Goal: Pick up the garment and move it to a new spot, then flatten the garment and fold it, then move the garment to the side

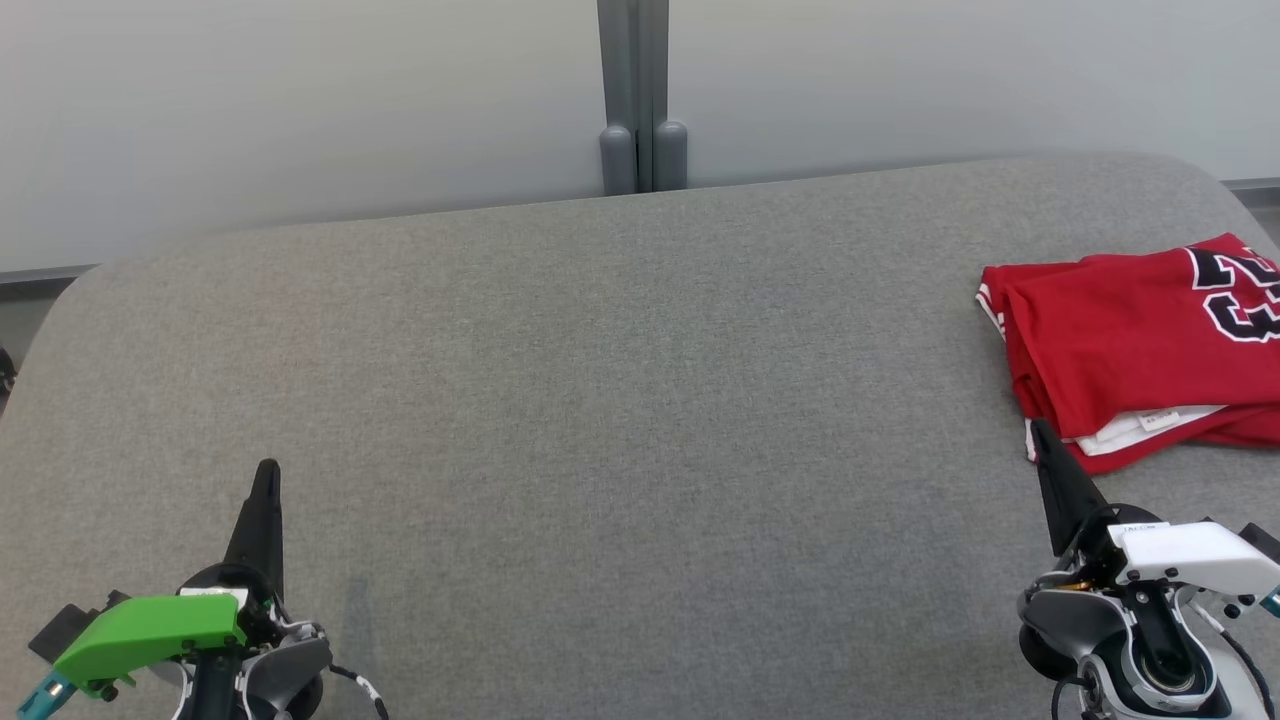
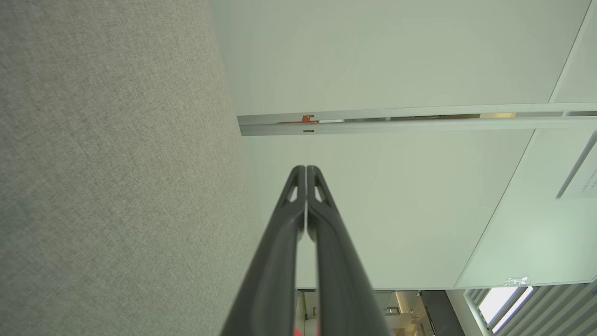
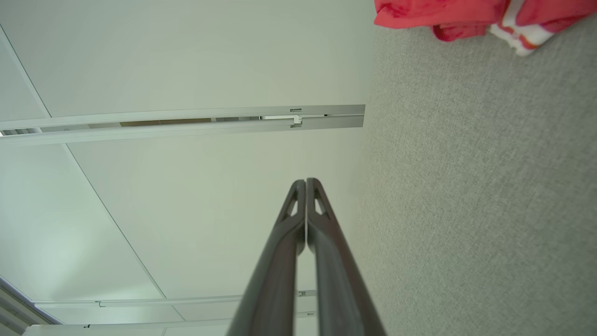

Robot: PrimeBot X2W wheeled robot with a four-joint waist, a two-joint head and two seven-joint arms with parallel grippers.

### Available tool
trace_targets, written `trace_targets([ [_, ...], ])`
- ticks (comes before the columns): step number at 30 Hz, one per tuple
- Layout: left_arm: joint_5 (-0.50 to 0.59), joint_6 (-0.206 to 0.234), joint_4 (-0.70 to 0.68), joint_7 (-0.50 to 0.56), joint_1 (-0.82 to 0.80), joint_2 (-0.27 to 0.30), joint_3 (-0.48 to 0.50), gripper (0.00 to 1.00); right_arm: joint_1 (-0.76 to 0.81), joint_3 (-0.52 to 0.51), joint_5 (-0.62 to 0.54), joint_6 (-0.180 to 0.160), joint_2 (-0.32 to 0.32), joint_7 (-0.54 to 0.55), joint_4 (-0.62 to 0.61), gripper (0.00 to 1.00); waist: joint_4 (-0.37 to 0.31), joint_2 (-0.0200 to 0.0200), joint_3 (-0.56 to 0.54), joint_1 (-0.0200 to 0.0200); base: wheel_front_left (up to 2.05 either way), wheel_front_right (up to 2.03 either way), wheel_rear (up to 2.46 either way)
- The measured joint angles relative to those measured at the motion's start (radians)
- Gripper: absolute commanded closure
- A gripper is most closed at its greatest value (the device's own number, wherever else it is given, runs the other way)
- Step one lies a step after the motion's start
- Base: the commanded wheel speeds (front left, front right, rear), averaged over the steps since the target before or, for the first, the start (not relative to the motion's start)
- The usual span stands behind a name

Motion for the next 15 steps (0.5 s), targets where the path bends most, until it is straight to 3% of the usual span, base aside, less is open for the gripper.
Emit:
trace_targets([
  [15,0.000,0.000,0.000,0.000,0.000,0.000,0.000,1.00,0.000,0.000,0.000,0.000,0.000,0.000,0.000,1.00,0.000,0.0000,0.000,0.0000,0.00,0.00,0.00],
])
